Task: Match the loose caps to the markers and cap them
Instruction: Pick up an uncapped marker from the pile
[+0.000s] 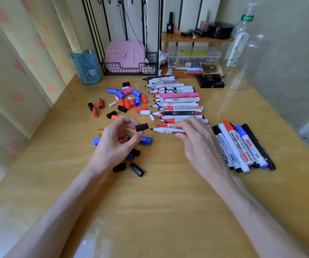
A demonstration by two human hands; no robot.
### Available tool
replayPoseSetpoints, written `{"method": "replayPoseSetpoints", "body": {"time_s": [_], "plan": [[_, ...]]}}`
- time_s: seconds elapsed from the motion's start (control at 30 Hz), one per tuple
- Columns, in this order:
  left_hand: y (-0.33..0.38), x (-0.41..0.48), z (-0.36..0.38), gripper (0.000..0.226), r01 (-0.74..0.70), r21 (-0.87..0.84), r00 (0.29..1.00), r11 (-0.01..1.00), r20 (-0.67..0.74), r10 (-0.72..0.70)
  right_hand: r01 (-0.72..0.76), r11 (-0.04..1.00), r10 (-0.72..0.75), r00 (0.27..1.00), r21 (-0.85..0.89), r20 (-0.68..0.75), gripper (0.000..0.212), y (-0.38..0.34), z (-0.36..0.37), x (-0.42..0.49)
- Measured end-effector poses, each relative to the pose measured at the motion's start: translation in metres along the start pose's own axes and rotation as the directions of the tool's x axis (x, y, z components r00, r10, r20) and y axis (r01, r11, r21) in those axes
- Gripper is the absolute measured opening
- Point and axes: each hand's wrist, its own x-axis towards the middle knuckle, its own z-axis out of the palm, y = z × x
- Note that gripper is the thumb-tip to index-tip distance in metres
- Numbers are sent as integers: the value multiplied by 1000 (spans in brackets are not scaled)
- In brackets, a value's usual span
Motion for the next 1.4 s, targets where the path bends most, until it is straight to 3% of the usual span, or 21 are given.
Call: {"method": "replayPoseSetpoints", "body": {"time_s": [0.43,0.67,1.27,1.4], "plan": [[2,-3,-1,15,23,24,991,999,134,-26,32,999,-32,999,26,-7,21,-4,-1,-1],[2,-6,2,15,-209,373,974,904,162,159,96,993,-100,992,64,70,15,-5,-2,-2],[8,-8,3,14,-278,365,958,888,171,229,25,983,-27,1000,180,12,22,-8,5,-4],[6,-7,4,17,-267,348,956,899,212,202,15,982,-34,995,190,93,27,-11,4,-3]]}}
